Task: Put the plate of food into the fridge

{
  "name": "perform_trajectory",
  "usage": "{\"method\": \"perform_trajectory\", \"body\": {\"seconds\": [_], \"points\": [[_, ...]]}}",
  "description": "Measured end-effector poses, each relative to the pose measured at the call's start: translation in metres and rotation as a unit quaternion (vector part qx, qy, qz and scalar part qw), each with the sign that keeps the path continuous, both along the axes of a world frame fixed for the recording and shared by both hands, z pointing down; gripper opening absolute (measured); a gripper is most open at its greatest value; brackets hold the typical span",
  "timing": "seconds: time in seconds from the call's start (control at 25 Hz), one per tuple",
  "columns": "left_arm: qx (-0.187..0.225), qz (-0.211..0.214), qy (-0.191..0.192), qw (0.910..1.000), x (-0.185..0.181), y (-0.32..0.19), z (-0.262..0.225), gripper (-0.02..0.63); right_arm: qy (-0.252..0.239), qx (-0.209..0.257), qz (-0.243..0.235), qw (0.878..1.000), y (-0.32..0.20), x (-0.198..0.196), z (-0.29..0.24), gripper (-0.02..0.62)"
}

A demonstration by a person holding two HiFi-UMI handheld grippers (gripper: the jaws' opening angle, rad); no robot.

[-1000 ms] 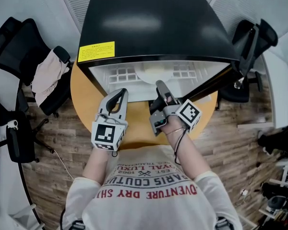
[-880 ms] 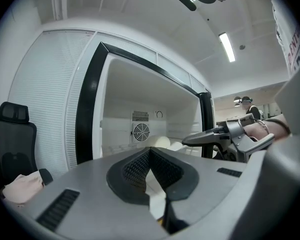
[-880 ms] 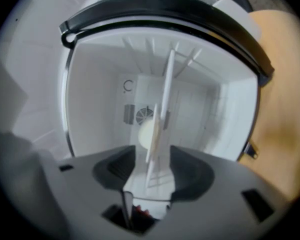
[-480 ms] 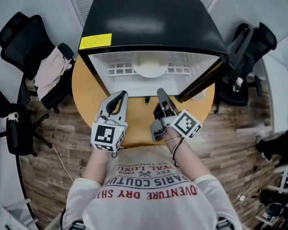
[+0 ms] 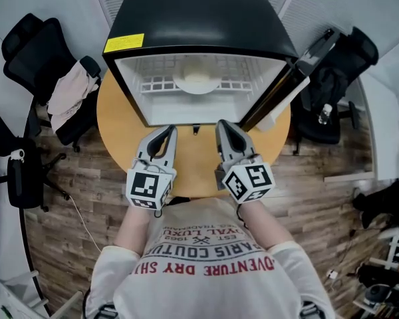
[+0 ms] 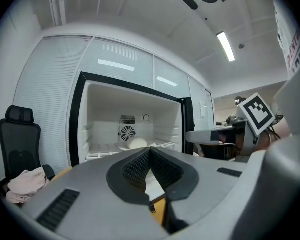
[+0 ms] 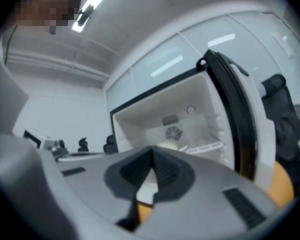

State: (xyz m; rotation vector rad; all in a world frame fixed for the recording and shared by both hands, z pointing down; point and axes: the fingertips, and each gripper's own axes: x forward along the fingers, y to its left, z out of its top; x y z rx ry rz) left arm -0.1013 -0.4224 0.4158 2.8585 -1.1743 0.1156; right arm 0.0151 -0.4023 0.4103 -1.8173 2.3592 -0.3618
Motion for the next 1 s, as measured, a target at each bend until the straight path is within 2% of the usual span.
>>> {"method": "perform_trajectory", "body": {"seconds": [0.12,0.28,0.64,1.0], "points": [[0.008,0.004,-0.004,1.0000,0.003,0.014,-0.002,0.034,0.071,0.021,0.003,0.997,0.015,0.000,-0.005,0.028],[0.015,0.000,0.000,0.9999,0.002,0.028,-0.006,0.034,0.110,0.028,-0.003,0.994,0.031,-0.002,0.000,0.028],[0.011,-0.014,0.011,0.9998,-0.002,0.041,-0.005,0.034,0.127,0.015,-0.029,0.991,0.051,-0.014,0.005,0.028],[0.000,-0.009,0.014,0.9999,0.001,0.042,0.000,0.034,0.153,0.019,-0.027,0.988,0.053,-0.018,0.006,0.028]]}}
